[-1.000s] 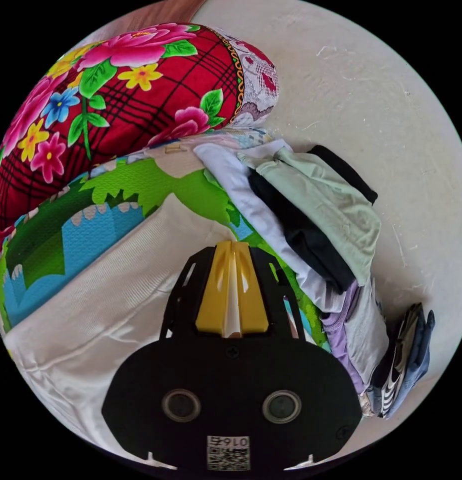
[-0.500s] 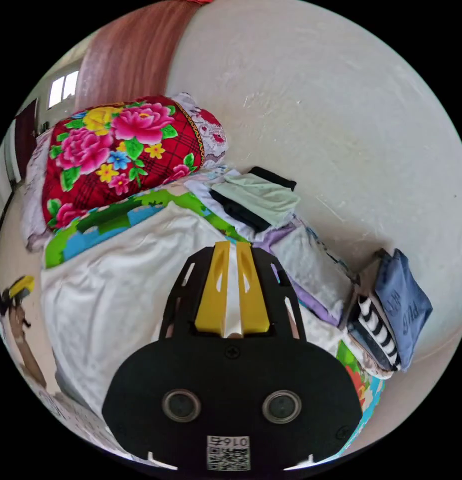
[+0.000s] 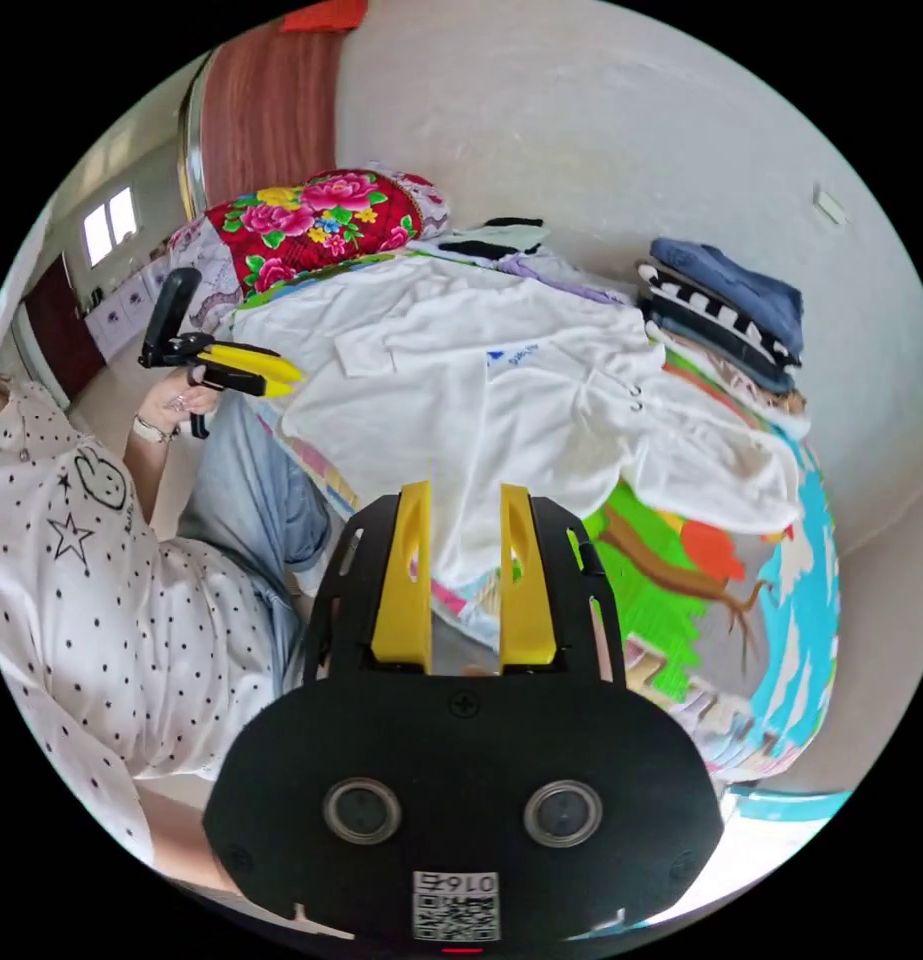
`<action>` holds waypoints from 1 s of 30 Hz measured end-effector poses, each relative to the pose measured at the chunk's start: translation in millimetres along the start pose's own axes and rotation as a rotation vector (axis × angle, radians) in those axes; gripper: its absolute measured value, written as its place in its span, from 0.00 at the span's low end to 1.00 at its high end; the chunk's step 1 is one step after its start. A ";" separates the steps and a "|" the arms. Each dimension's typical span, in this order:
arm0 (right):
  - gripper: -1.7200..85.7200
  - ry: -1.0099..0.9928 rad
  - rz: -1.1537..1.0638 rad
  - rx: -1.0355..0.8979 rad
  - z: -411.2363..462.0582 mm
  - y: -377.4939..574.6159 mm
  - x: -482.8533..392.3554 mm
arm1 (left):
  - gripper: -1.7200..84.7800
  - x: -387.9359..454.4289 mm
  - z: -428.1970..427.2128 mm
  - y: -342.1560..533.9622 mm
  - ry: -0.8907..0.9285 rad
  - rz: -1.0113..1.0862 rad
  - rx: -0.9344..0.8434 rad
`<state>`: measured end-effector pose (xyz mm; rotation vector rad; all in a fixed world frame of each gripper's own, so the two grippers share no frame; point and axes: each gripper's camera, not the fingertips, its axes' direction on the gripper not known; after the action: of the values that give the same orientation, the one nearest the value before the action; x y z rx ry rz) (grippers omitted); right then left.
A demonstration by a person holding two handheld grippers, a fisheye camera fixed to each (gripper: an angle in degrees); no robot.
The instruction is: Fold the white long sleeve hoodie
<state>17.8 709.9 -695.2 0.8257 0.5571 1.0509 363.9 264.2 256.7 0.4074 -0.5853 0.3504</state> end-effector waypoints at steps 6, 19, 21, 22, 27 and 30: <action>0.13 -0.053 -0.053 0.125 4.5 111.6 1.7 | 0.14 23.5 44.0 22.0 0.060 0.030 -0.002; 0.11 -0.099 -0.037 0.169 47.4 235.9 27.8 | 0.15 61.0 119.4 71.4 -0.008 0.123 -0.013; 0.11 -0.105 -0.030 0.196 48.5 254.6 31.2 | 0.14 60.3 132.6 78.1 -0.035 0.111 0.000; 0.10 -0.107 -0.029 0.208 50.0 266.7 33.0 | 0.13 59.9 135.4 79.4 -0.040 0.110 0.004; 0.06 -0.095 -0.063 0.253 46.1 307.7 35.6 | 0.02 45.5 152.3 86.7 -0.037 0.107 -0.005; 0.05 -0.090 -0.075 0.268 42.0 328.7 40.9 | 0.02 30.7 161.0 94.6 0.030 0.102 -0.005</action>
<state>-107.8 816.8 -404.8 1.0733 0.6556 0.8765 273.6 277.4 422.5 0.3675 -0.5788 0.4516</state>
